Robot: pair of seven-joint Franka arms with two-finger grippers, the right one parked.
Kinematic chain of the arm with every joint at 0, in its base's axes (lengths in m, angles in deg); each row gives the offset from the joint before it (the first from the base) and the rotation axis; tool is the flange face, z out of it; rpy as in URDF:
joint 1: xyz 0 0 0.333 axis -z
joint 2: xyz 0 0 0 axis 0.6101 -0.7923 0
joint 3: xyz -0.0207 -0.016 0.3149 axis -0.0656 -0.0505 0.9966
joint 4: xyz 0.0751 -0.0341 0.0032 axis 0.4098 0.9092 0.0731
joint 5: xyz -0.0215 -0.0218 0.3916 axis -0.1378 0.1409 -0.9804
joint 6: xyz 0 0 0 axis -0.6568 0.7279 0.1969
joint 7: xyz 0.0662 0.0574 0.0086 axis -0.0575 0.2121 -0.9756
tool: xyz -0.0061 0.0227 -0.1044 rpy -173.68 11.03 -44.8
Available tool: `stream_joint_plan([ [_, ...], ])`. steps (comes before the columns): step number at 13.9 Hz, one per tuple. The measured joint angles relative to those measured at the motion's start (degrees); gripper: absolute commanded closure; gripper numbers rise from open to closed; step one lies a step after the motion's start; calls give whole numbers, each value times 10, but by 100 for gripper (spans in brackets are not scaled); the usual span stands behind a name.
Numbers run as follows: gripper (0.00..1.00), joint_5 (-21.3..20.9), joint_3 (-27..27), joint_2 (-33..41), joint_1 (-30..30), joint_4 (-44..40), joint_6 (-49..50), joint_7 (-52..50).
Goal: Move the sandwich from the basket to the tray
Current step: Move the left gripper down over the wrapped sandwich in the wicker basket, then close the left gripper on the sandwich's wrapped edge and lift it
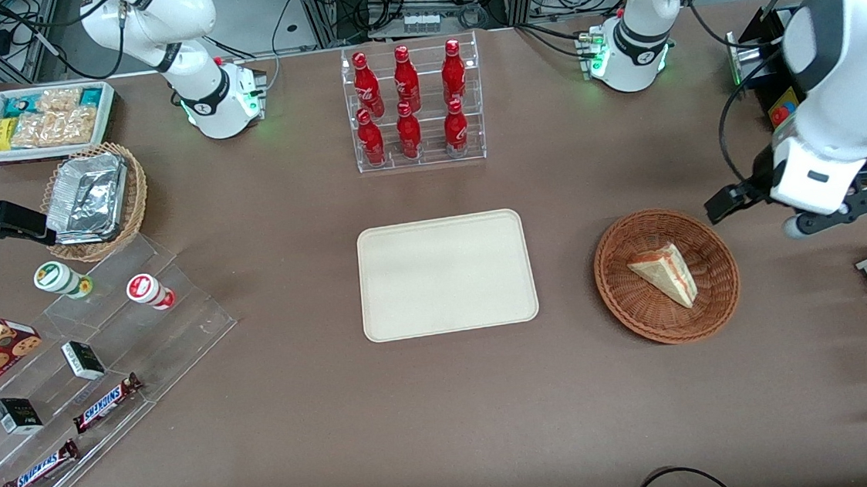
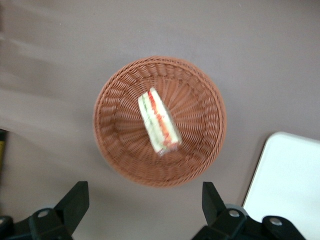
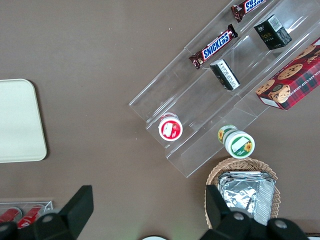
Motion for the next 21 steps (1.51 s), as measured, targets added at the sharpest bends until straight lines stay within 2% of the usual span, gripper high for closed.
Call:
stream_joint_plan([
  [3, 0, 0, -1, 4, 0, 87, -120, -92],
  [6, 0, 3, -1, 1, -1, 140, -169, -139],
  [15, 0, 5, -3, -60, -1, 184, -287, -206],
  [21, 0, 5, -12, -99, -1, 185, -307, -218],
])
